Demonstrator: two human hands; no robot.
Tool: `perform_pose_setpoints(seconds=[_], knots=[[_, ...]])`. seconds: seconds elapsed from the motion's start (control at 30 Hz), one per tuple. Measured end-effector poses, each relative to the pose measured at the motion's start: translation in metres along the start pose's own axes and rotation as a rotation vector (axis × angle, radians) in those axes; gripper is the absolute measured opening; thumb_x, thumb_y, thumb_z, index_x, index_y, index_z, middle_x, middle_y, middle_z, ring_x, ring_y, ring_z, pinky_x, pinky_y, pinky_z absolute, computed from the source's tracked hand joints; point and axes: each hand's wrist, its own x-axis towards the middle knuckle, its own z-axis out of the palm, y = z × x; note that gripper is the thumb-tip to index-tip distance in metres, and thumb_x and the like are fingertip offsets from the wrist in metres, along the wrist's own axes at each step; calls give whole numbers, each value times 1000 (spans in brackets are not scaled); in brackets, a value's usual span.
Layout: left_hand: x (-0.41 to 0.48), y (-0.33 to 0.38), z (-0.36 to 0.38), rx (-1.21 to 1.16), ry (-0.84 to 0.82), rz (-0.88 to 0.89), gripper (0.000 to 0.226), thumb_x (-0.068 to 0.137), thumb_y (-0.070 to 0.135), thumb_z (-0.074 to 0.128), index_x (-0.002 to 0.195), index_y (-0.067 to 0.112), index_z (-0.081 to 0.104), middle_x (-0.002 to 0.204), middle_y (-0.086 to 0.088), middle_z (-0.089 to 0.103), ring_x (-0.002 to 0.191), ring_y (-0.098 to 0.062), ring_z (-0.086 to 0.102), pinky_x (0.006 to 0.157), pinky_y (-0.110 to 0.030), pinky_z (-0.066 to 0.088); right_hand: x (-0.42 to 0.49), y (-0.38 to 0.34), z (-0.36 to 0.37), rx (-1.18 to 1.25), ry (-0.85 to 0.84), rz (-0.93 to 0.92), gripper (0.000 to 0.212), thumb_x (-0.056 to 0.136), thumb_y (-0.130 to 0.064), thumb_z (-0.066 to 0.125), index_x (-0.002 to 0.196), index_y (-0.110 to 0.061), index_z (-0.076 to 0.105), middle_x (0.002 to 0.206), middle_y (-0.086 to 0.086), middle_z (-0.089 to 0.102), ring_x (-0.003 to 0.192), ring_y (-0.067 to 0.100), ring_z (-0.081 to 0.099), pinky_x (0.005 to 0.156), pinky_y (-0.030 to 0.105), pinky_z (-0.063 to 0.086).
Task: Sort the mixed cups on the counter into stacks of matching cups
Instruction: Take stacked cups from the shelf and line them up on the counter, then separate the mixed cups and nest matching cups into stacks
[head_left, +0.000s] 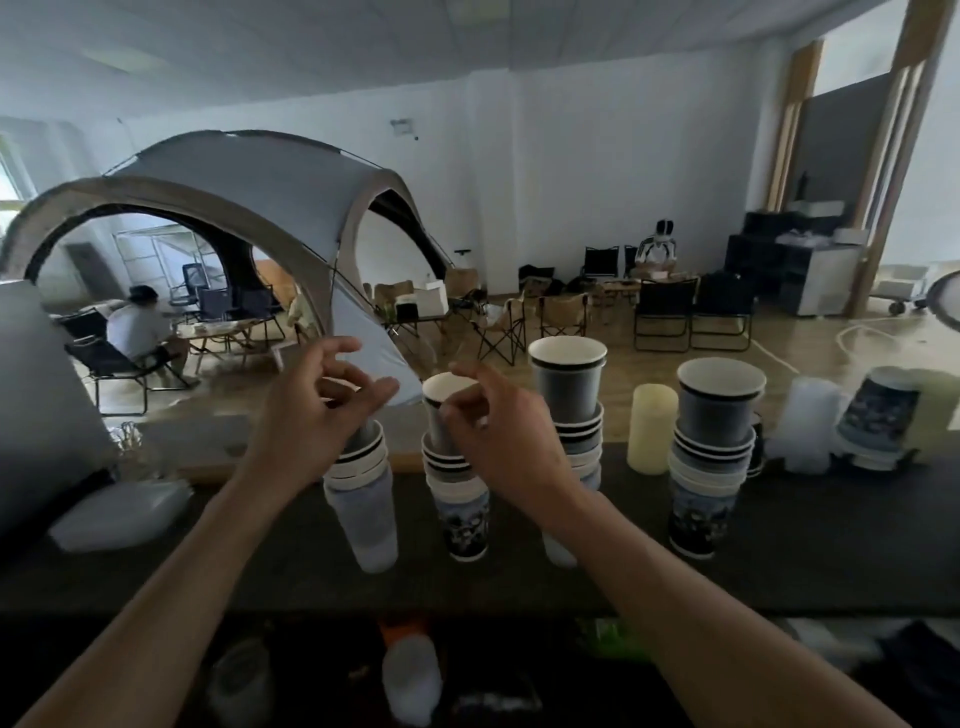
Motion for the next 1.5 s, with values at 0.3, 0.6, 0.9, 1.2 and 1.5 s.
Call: perform_pose_setpoints(seconds=[0.3, 0.6, 0.9, 1.2, 1.5], knots=[[-27, 83, 97, -40, -99, 138, 64, 74, 55, 71, 129, 29, 51, 104, 15, 64, 89, 1, 65, 74, -23, 56, -23, 35, -107, -110, 116, -72, 38, 92, -28, 62, 129, -26, 56, 102, -12, 73, 88, 0, 65, 78, 25, 57], [-56, 144, 229, -115, -382, 3, 78, 75, 51, 78, 139, 29, 41, 134, 11, 56, 113, 0, 58, 94, -30, 54, -17, 121, -235, -277, 171, 161, 66, 76, -51, 74, 134, -31, 51, 142, -5, 47, 129, 17, 43, 98, 32, 35], [-37, 166, 337, -240, -192, -130, 110, 70, 34, 86, 149, 21, 11, 125, 15, 46, 116, -4, 47, 87, -18, 40, 0, 177, -243, -173, -82, 278, 85, 62, -51, 85, 134, -22, 51, 122, -4, 63, 109, 17, 59, 91, 36, 50], [-21, 148, 347, -169, -193, -92, 94, 67, 38, 88, 141, 15, 36, 122, 5, 51, 108, -13, 53, 77, -14, 41, 10, 173, -265, 292, 248, 202, 73, 64, -30, 89, 127, -20, 52, 122, -3, 58, 111, 15, 58, 80, 18, 50], [-14, 137, 351, -180, -232, -83, 96, 69, 40, 86, 145, 21, 31, 124, 7, 45, 114, -15, 48, 85, -29, 45, -93, 294, -256, -108, 153, 608, 80, 65, -24, 87, 133, -16, 47, 128, 7, 46, 116, 20, 48, 92, 32, 43]])
